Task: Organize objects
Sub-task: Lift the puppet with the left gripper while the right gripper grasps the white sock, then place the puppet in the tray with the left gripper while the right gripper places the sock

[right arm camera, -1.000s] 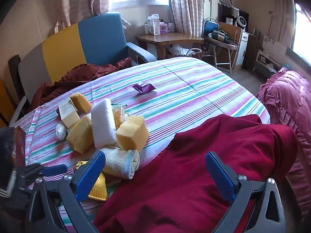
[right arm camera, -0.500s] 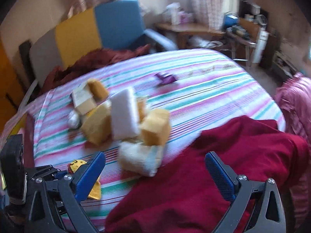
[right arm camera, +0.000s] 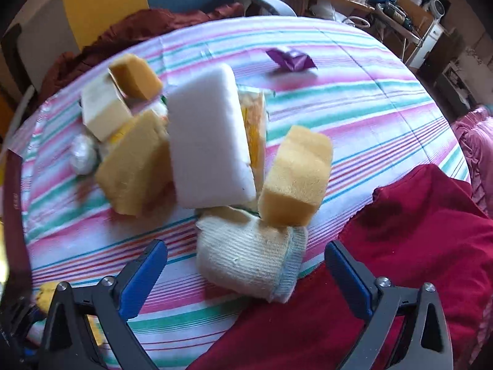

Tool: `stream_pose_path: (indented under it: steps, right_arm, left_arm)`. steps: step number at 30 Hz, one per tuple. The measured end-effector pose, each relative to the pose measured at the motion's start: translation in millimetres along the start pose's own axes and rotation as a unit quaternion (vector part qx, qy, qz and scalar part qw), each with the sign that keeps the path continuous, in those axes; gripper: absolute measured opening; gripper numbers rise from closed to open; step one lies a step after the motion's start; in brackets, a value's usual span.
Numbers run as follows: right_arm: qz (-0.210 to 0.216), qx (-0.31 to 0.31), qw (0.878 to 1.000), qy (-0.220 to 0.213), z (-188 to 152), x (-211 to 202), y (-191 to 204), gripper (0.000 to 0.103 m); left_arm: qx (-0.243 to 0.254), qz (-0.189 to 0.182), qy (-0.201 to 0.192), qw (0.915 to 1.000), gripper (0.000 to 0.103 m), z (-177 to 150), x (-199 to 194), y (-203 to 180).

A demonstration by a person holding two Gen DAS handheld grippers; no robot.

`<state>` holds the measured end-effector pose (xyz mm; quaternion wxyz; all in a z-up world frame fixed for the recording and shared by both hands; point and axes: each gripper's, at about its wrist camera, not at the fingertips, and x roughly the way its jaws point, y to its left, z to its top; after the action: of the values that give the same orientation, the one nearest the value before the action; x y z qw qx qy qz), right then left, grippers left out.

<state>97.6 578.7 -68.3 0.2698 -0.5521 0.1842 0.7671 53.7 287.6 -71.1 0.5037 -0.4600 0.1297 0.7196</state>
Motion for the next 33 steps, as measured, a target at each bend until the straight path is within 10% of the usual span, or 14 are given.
stream_pose_path:
  steps: [2,20,33]
  right_arm:
    - [-0.002,0.004,1.0,0.012,-4.6,5.8,-3.0,0.072]
    - [0.145,-0.138,0.978,-0.059,-63.6,-60.5,85.6,0.07]
    - [0.229,-0.284,0.925,-0.105,-78.1,-102.6,220.9,0.07]
  left_arm:
    - [0.0,0.0,-0.003,1.0,0.037,-1.5,-0.5,-0.9]
    - [-0.057,0.037,-0.095,0.9932,0.037,-18.5,-89.3,26.5]
    - [-0.2,0.155,-0.181,0.9502,0.037,-74.2,-185.7,117.8]
